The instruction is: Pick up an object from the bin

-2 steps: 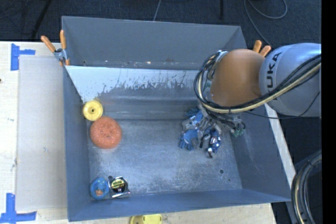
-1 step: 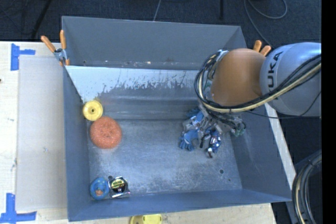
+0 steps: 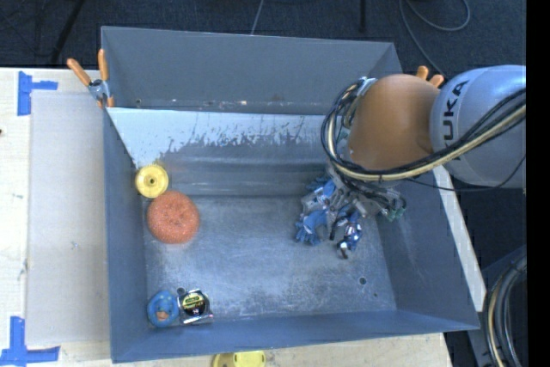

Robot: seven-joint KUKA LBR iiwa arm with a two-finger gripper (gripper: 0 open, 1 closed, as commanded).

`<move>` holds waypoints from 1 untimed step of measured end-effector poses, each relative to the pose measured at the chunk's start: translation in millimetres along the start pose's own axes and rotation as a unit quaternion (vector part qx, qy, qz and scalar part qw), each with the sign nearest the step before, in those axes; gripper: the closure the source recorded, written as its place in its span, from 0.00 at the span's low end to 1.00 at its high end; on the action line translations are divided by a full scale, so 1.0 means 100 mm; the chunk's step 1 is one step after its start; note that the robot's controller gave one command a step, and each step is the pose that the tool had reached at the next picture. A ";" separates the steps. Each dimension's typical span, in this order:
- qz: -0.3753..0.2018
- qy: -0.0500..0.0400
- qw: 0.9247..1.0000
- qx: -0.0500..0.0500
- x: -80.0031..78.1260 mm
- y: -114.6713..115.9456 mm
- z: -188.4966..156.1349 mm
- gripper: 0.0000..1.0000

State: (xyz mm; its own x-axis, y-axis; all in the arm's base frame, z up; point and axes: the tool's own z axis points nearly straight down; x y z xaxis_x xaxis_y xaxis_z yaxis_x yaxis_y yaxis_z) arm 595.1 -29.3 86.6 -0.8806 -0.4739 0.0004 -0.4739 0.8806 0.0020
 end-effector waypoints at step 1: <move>0.000 -0.001 1.000 0.001 -0.01 0.00 -0.10 1.00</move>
Offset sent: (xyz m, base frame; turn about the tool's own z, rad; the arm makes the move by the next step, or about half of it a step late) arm 0.0000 -0.0001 0.0299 0.0000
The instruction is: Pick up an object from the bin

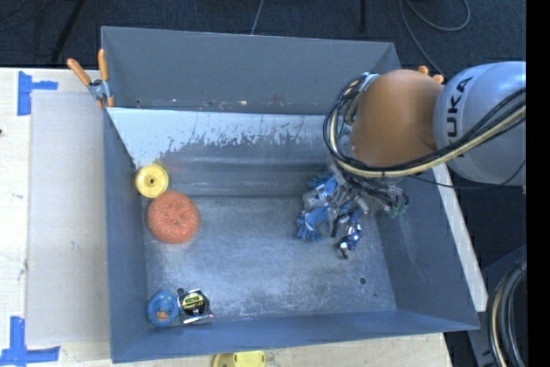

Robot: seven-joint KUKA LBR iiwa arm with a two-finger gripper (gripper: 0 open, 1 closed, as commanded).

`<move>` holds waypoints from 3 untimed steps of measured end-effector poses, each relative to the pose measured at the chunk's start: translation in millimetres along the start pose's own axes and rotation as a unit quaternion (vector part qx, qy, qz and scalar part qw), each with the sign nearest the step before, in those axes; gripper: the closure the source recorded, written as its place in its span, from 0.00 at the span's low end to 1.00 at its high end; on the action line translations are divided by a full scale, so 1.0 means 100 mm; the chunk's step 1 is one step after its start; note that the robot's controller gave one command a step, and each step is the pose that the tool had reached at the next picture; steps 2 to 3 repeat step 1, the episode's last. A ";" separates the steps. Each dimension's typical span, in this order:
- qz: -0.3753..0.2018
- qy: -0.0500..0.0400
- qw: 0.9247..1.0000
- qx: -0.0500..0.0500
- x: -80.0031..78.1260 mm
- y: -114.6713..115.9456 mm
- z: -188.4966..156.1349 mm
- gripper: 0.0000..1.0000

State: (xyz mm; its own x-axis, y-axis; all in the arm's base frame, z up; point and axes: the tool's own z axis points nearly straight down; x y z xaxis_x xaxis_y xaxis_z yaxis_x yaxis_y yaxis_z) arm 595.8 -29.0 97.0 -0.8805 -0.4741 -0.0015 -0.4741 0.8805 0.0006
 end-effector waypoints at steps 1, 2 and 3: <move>0.000 -0.001 1.000 0.000 0.00 0.00 -0.07 1.00; 0.000 -0.001 1.000 0.000 0.00 0.00 -0.07 1.00; 0.000 -0.001 1.000 0.000 0.00 0.00 -0.07 1.00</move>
Offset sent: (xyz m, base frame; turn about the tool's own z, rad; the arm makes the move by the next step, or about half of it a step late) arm -0.0001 0.0000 0.0127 0.0000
